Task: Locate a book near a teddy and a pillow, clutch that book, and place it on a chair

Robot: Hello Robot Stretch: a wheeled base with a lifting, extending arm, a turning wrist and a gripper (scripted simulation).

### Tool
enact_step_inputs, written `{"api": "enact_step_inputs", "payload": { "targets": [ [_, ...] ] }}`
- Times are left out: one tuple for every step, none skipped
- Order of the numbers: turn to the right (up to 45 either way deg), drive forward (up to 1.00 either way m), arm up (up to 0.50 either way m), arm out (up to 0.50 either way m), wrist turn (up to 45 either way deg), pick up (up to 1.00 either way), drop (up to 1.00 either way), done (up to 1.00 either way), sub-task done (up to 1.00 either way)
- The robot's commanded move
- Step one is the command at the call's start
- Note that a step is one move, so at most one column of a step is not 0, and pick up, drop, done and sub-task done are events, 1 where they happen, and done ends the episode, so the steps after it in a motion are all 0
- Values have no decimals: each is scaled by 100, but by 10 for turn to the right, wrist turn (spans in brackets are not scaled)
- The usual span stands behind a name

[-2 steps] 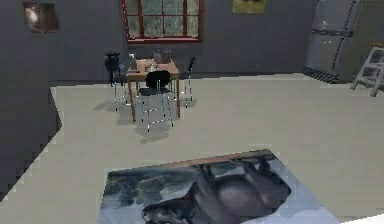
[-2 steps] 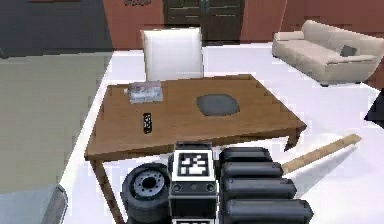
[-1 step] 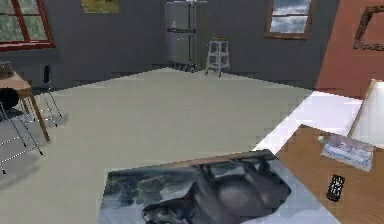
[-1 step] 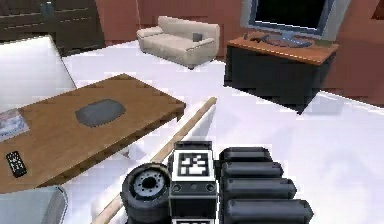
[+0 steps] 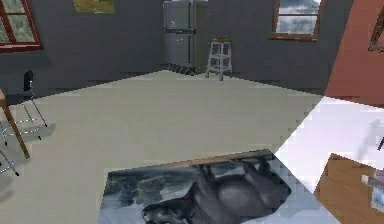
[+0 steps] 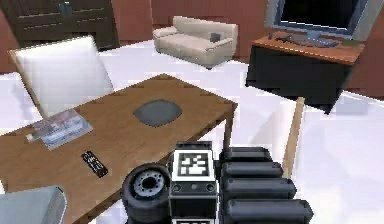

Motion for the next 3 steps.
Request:
{"api": "enact_step_inputs", "payload": {
  "targets": [
    [420,0,0,0,0,0,0,0,0],
    [0,25,0,0,0,0,0,0,0],
    [-450,0,0,0,0,0,0,0,0]
  ]
}}
